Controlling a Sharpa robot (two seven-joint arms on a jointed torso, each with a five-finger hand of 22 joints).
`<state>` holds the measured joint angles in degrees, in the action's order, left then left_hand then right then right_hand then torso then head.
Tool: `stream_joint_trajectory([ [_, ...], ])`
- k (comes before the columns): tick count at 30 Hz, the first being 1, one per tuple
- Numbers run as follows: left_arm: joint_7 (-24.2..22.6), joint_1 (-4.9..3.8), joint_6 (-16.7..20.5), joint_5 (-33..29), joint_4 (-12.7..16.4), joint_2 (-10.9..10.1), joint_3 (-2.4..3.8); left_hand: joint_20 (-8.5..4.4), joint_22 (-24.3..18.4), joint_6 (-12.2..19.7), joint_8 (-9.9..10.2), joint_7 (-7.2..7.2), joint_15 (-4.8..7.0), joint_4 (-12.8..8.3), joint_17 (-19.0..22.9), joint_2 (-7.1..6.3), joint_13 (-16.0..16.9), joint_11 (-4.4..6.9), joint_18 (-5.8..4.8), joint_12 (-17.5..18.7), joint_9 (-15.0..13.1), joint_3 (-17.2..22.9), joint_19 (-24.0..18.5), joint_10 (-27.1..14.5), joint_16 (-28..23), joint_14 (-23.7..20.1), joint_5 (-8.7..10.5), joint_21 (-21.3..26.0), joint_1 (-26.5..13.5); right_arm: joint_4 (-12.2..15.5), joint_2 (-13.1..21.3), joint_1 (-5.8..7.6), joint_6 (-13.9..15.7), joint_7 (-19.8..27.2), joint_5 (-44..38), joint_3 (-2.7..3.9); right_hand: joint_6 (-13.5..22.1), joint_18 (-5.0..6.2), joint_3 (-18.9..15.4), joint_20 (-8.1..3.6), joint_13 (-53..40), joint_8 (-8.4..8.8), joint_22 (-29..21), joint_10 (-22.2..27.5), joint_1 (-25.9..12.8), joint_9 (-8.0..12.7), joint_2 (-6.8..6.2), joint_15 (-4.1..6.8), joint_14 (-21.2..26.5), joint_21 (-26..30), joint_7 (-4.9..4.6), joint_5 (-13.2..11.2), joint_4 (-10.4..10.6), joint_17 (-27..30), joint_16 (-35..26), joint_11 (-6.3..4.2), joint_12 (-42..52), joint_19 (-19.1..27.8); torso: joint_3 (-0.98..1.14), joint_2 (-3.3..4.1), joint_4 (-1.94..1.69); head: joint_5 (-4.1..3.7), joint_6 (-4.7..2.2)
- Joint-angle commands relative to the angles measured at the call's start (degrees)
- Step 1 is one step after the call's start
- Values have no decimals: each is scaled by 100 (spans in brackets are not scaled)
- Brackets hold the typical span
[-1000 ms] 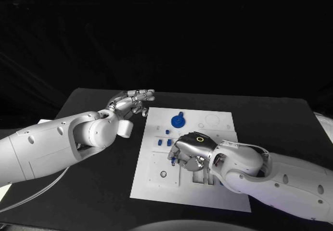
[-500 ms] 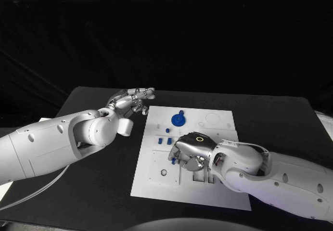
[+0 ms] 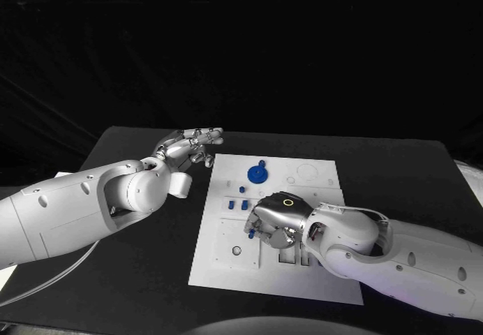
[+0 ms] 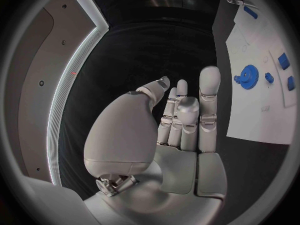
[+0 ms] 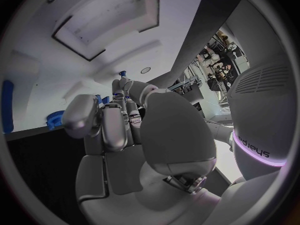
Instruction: Assemble the parts on the task board
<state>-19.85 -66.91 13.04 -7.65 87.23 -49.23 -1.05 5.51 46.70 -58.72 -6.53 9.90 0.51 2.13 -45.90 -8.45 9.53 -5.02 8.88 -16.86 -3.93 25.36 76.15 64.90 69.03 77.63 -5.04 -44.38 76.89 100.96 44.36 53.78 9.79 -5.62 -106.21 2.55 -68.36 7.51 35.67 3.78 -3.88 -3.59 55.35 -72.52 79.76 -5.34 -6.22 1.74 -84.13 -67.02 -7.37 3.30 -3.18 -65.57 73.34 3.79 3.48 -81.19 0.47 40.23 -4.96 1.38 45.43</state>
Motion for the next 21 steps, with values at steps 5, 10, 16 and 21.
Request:
stream_joint_trajectory([
  [5, -15, -3, -74, 22, 15, 2, 3, 11, 12, 47, -5, -13, -59, 7, 2, 48, 14, -3, 30, -40, 8, -39, 18, -42, 24, 2, -6, -26, -9, 20, -23, -6, -93, -135, -242, -1, -18, -99, -31, 8, -7, -41, 3, -10, -21, -7, -38, -23, -215, -21, -14, -8, -18, -3, 36, -28, 15, 43, -3, -2, -3, -5, 8],
  [10, -12, -3, -77, 22, 18, 2, 3, 11, 12, 47, -5, -13, -59, 7, 2, 48, 14, -3, 30, -40, 8, -39, 18, -42, 24, 2, -6, -26, -9, 26, -41, -6, -168, -160, -286, -1, -20, -100, -41, 9, -8, -42, 10, -10, -31, -9, -39, -23, -215, -26, -13, -11, -16, -5, 38, -28, 16, 44, -5, -3, -2, -4, 14],
  [16, -8, -3, -82, 22, 24, 0, 4, 11, 12, 47, -5, -13, -59, 7, 2, 48, 14, -3, 30, -40, 8, -39, 18, -42, 24, 2, -6, -26, -9, 36, -72, -6, -408, -194, -326, -9, -26, -98, -84, 11, -8, -44, 9, -8, -64, -14, -49, -23, -212, -29, -9, -25, -12, 2, 38, -30, 17, 53, -5, 0, -1, -8, 27],
  [21, -3, -3, -97, 22, 26, -6, 4, 12, 17, 51, -7, -13, -60, 0, 0, 53, 18, -3, 30, -52, 8, -38, 20, -53, 28, 3, -8, -30, 1, 36, -83, -7, -523, -225, -353, -13, -31, -94, -145, 13, -8, -45, 1, -3, -101, -20, -63, -22, -207, -26, -4, -25, -8, 14, 35, -33, 16, 66, -6, -4, -2, -16, 32],
])
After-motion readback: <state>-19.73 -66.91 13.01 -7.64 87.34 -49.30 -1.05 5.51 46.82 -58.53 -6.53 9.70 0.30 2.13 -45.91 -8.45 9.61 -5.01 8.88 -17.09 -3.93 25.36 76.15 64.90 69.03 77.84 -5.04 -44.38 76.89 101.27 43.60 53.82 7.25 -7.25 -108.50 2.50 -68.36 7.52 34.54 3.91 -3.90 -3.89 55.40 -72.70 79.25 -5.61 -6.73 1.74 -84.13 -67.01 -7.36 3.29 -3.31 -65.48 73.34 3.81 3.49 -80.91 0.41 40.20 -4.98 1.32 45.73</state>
